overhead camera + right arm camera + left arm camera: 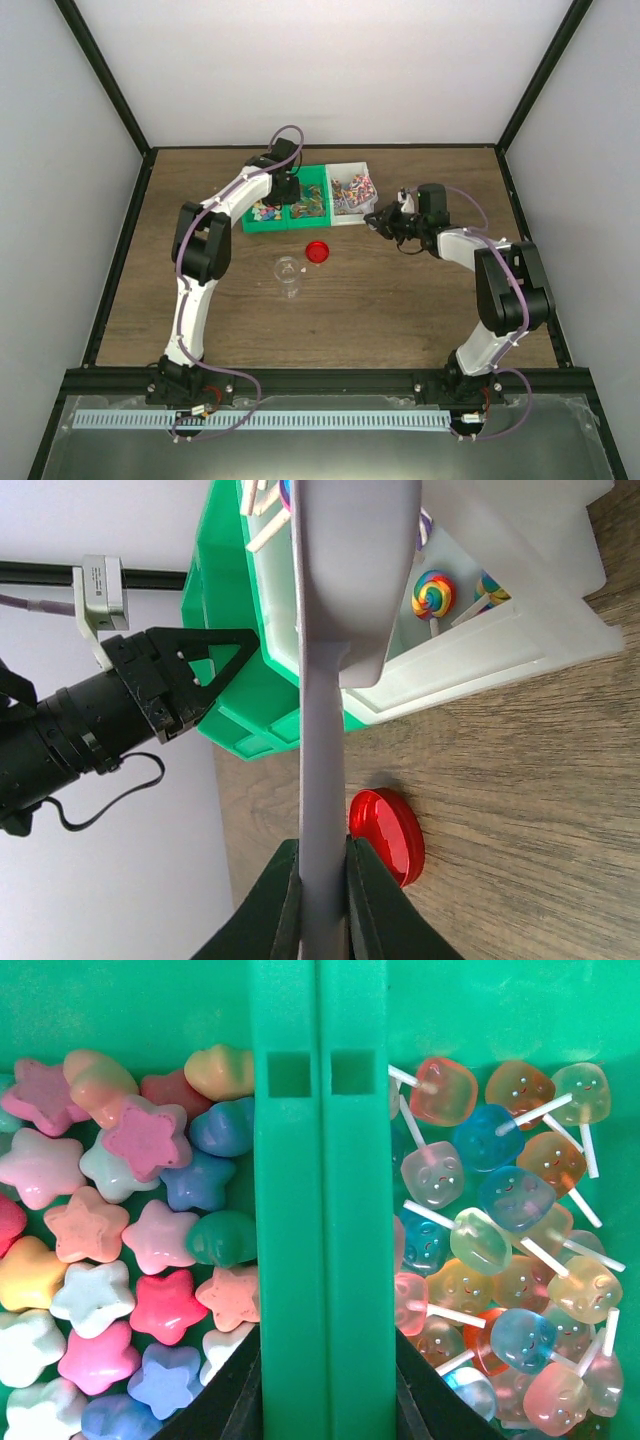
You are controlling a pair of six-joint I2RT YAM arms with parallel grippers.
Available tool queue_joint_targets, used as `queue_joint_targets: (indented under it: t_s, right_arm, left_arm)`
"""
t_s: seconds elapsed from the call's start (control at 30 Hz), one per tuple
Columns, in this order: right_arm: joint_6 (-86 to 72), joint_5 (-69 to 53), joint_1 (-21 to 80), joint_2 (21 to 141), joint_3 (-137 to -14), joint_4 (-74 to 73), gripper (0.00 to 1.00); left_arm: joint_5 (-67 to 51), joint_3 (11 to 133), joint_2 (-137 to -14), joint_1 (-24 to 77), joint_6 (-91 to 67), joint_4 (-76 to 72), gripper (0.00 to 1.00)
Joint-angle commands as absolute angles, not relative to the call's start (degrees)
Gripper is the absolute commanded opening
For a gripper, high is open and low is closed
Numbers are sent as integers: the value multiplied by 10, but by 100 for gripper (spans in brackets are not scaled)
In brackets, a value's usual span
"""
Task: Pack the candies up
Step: Scoop the fake candies from the storage box.
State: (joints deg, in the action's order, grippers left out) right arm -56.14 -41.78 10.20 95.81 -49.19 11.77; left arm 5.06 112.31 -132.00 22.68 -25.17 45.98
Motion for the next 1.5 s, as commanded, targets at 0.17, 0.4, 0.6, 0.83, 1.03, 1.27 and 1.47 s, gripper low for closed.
queue_joint_targets:
  t_s: [0.17,0.4,0.6,0.83,1.03,1.27,1.47]
  right_arm:
    - [-519,-377,78,910,-511,75,1]
    - [-525,-384,94,920,-496,85,1]
    - [-498,-398,107,939,-524,55,1]
    - [-493,-371,80,912,-522,32,1]
    - [-493,-379,117,937,-539,28,1]
    - [-505,-389,78,907,-515,51,1]
    - [-498,-390,111,935,-532,31,1]
  left_arm:
    - [-28,1092,-1354,212,-281,494,4]
    - [-35,1098,-1359,212,-281,496,4]
    - [-38,1095,-1357,211,-282,493,4]
    - [-34,1091,-1352,211,-282,492,4]
    - [-40,1094,-1355,212,-283,492,4]
    - [-40,1084,-1349,211,-282,489,4]
    - [-44,1096,-1357,211,-284,491,4]
